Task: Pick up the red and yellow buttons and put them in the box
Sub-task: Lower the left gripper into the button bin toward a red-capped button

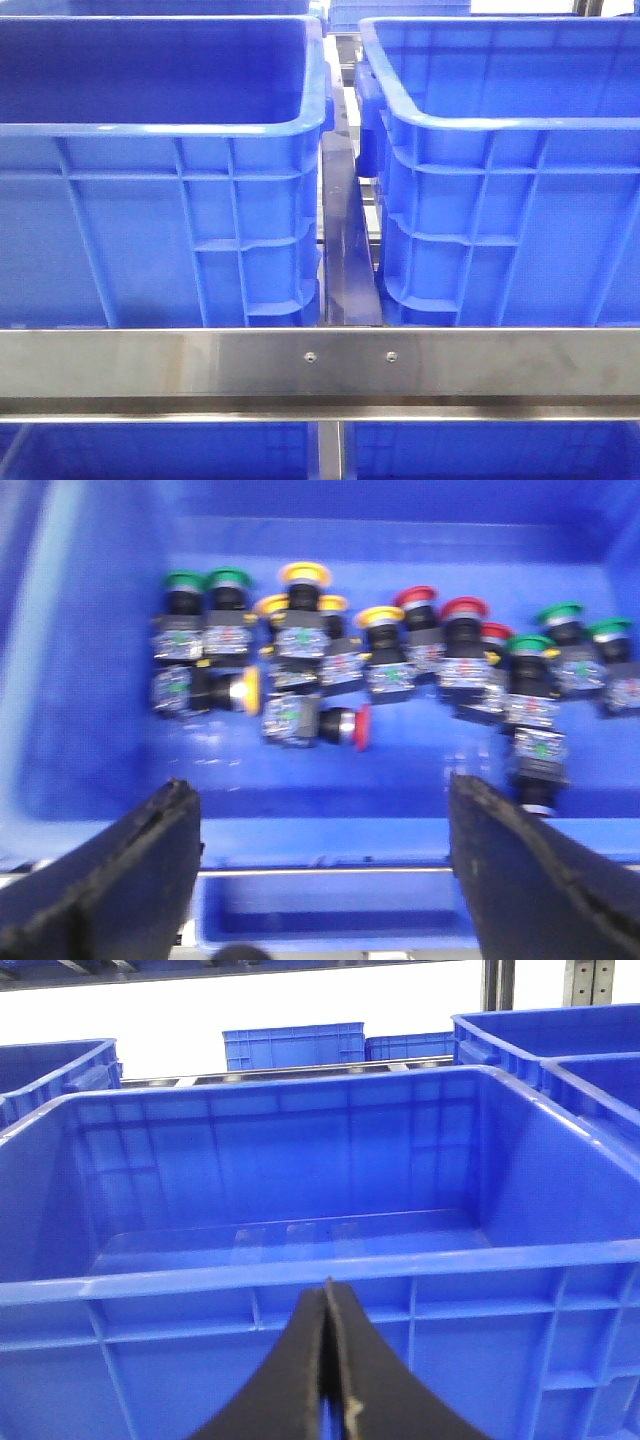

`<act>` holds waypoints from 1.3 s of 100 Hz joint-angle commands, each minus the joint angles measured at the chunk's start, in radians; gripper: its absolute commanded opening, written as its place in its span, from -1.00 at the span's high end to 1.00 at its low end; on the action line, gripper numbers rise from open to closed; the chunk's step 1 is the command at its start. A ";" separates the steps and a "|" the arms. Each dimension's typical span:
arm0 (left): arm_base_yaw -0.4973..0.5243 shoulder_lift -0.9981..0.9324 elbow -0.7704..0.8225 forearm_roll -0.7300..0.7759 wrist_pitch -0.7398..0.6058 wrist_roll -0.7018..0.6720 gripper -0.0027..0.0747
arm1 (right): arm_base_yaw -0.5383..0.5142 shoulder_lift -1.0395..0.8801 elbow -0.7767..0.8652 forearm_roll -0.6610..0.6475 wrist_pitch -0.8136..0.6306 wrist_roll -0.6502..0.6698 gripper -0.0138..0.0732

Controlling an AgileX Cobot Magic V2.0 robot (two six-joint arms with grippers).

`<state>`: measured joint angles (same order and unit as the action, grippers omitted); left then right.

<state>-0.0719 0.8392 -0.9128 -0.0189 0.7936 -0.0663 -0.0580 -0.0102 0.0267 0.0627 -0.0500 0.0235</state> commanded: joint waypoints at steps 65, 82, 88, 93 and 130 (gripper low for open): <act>-0.165 0.686 -0.381 -0.167 -0.076 0.126 -0.29 | -0.004 -0.026 -0.019 -0.010 -0.080 -0.002 0.84; -0.165 0.796 -0.444 -0.167 -0.075 0.126 -0.29 | -0.004 -0.026 -0.019 -0.010 -0.080 -0.002 0.84; -0.165 0.827 -0.459 -0.167 -0.078 0.126 -0.29 | -0.004 -0.026 -0.019 -0.010 -0.080 -0.002 0.84; -0.165 0.849 -0.468 -0.167 -0.078 0.126 -0.29 | -0.004 -0.026 -0.019 -0.010 -0.080 -0.002 0.84; -0.165 0.952 -0.484 -0.167 -0.108 0.126 -0.29 | -0.004 -0.026 -0.019 -0.010 -0.080 -0.002 0.84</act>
<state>-0.2313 1.8170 -1.3646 -0.1693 0.7309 0.0580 -0.0580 -0.0102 0.0267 0.0627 -0.0500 0.0235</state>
